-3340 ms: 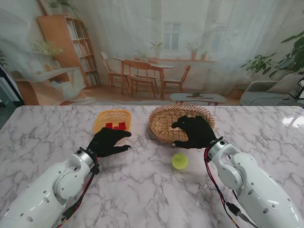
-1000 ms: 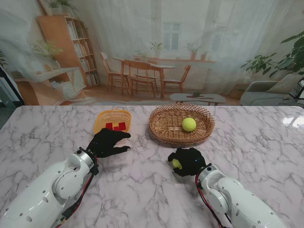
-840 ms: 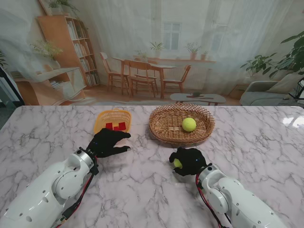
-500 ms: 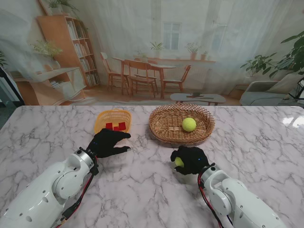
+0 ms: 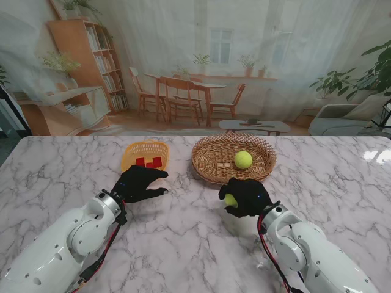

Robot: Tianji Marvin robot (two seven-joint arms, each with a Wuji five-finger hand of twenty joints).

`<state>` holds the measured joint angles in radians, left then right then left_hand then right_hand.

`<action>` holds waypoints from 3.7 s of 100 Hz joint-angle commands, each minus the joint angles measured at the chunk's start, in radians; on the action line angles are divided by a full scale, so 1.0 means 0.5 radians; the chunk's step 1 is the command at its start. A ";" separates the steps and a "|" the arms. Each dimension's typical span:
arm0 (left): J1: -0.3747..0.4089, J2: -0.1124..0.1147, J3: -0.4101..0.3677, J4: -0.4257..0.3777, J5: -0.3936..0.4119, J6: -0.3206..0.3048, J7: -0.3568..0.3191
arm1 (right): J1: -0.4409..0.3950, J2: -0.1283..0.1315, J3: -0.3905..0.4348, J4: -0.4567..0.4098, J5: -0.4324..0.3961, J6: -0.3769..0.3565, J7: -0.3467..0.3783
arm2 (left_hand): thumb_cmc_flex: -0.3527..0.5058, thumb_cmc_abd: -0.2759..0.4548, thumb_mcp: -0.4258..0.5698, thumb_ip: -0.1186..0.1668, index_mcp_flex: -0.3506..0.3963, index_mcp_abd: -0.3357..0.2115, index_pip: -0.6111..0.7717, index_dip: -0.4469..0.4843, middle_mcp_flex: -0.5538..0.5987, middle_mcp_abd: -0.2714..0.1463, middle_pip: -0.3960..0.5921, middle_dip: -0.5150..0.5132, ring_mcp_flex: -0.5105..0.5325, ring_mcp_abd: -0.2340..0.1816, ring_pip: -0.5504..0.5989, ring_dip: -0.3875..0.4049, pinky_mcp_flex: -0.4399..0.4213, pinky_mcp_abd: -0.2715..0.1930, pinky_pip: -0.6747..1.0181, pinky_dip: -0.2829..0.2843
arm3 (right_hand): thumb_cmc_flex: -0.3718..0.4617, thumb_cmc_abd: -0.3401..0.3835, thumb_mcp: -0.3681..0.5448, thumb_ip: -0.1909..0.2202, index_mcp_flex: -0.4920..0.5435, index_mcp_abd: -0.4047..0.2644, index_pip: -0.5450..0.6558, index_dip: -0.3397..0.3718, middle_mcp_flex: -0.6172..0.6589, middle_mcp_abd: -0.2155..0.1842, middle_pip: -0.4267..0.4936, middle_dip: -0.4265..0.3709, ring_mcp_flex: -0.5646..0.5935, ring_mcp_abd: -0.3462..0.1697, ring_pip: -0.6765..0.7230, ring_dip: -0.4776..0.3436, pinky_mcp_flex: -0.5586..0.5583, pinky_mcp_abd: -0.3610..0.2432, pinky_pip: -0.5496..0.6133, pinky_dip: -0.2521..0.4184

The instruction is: Sort the blocks and the balls into two baskets

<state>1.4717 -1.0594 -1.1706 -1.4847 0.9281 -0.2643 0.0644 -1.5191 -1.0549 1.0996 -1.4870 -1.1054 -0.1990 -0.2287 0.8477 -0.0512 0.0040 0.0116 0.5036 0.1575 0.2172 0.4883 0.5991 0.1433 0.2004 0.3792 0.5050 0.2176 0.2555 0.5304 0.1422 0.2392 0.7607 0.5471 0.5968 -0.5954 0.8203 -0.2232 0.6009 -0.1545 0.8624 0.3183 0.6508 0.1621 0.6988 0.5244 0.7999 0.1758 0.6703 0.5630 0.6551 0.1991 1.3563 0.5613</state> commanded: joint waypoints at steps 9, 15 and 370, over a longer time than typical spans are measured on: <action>-0.003 0.000 0.007 -0.002 -0.006 0.003 -0.032 | -0.007 0.005 0.054 -0.144 -0.002 -0.017 0.086 | -0.009 0.088 -0.052 -0.014 0.026 -0.017 -0.013 0.001 0.029 -0.009 -0.002 0.007 0.013 -0.006 -0.005 -0.003 -0.026 0.051 -0.024 0.036 | 0.231 0.060 0.121 0.025 0.105 0.073 0.132 -0.002 0.034 -0.042 0.114 0.043 0.064 -0.151 0.259 0.052 0.013 -0.084 0.046 0.015; -0.003 0.000 0.007 -0.002 -0.007 0.002 -0.032 | 0.004 0.005 0.063 -0.171 0.004 -0.026 0.116 | -0.008 0.089 -0.052 -0.014 0.028 -0.019 -0.013 0.001 0.029 -0.010 -0.002 0.007 0.013 -0.004 -0.005 -0.003 -0.025 0.051 -0.024 0.036 | 0.230 0.060 0.120 0.025 0.107 0.073 0.131 -0.001 0.033 -0.042 0.112 0.042 0.064 -0.153 0.258 0.051 0.013 -0.083 0.046 0.015; 0.062 -0.017 -0.034 -0.047 -0.045 -0.095 0.061 | 0.199 -0.168 -0.076 0.082 0.810 0.019 -0.046 | -0.010 0.101 -0.052 -0.012 0.020 -0.015 -0.001 0.006 0.010 -0.019 0.020 0.015 0.007 -0.015 0.004 0.005 -0.027 0.043 -0.013 0.043 | -0.476 0.609 -0.669 0.344 -0.143 0.261 -0.915 0.231 -0.268 -0.040 -0.534 -0.523 -0.509 -0.022 -0.856 -0.590 -0.939 0.241 -0.711 -0.382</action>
<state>1.4917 -1.0669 -1.1867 -1.4953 0.9042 -0.3166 0.1112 -1.4165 -1.1347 1.0735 -1.4935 -0.7042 -0.2029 -0.2633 0.8477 -0.0512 0.0040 0.0116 0.5036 0.1575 0.2172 0.4883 0.5991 0.1432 0.2004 0.3792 0.5051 0.2173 0.2555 0.5304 0.1420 0.2394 0.7608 0.5471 0.3464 -0.3286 0.4985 -0.0687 0.5317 -0.0225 0.4183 0.4148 0.5194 0.1612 0.4262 0.2555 0.5506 0.1755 0.3006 0.2522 0.1927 0.3103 1.0161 0.3775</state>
